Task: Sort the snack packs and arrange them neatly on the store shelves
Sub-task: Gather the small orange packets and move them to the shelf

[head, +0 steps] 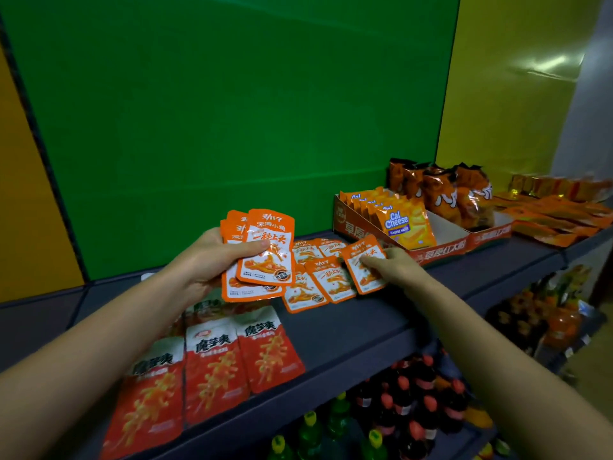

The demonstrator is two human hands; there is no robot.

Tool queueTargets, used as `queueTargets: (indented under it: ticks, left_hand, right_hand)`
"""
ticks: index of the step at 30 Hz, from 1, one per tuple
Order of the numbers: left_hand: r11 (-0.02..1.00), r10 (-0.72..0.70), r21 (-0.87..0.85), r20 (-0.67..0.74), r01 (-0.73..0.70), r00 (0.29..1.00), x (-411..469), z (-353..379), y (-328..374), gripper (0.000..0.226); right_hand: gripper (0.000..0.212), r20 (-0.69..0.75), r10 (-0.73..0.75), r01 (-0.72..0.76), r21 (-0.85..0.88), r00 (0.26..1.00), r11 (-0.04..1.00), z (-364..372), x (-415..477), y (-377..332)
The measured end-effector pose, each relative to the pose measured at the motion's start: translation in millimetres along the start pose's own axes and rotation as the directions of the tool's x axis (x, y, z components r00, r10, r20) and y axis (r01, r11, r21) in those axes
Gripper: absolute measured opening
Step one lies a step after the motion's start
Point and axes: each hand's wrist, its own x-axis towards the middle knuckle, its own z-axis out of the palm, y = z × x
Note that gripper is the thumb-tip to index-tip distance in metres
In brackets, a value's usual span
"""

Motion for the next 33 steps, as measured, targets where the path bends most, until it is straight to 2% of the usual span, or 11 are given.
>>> queueTargets:
  ticks: [2,5,10,17,20,22,25,27,29,31,33]
  left_hand:
    - [1.000,-0.002,0.011,-0.028,0.002,1.000,1.8,6.8,-1.5,0.008]
    - [1.000,-0.026,0.007,-0.068,0.026,0.997,0.3,18.7,-5.3,0.012]
    - [0.998,-0.057,-0.009,-0.124,0.057,0.991,-3.7,44.8,-9.9,0.022]
    - [0.999,-0.039,-0.013,-0.230,0.037,0.972,-9.8,78.5,-19.3,0.019]
    - [0.999,-0.047,-0.012,-0.270,0.045,0.962,-14.5,88.5,-22.6,0.019]
    - [0.998,-0.057,-0.031,-0.281,0.050,0.958,-17.1,95.0,-23.6,0.021]
    - [0.997,-0.064,-0.058,-0.289,0.049,0.955,-21.3,109.1,-25.2,0.019]
    - [0.996,-0.065,-0.077,-0.308,0.044,0.949,-24.3,119.9,-27.6,0.022]
    - [0.996,-0.055,-0.086,-0.330,0.028,0.942,-28.2,128.5,-30.3,0.025]
    - [0.995,-0.058,-0.092,-0.346,0.028,0.937,-31.8,132.3,-32.1,0.028]
    - [0.993,-0.081,-0.112,-0.366,0.043,0.927,-38.4,129.8,-32.5,0.025]
  right_hand:
    - [0.031,0.017,-0.001,0.002,-0.079,1.000,0.997,0.2,13.9,4.6]
    - [0.039,0.055,-0.019,0.035,-0.308,0.998,0.951,-4.2,30.7,8.9]
    - [0.055,0.132,-0.075,0.144,-0.648,0.988,0.748,-14.1,42.2,7.4]
    - [0.061,0.158,-0.208,0.250,-0.788,0.965,0.563,-26.4,25.3,-4.7]
    - [0.051,0.170,-0.405,0.347,-0.839,0.898,0.418,-38.1,7.6,-14.4]
    - [0.050,0.194,-0.541,0.466,-0.775,0.818,0.428,-41.1,-2.6,-16.0]
    - [0.061,0.353,-0.508,0.618,-0.466,0.786,0.633,-36.4,-20.4,-16.8]
    - [0.062,0.456,-0.456,0.614,-0.297,0.764,0.731,-27.9,-28.5,-14.1]
    - [0.053,0.464,-0.469,0.602,-0.189,0.752,0.776,-18.6,-28.6,-7.5]
    - [0.048,0.470,-0.463,0.534,-0.022,0.752,0.845,-13.2,-26.5,-1.0]
    - [0.056,0.485,-0.428,0.416,0.139,0.763,0.899,-13.6,-24.7,1.4]
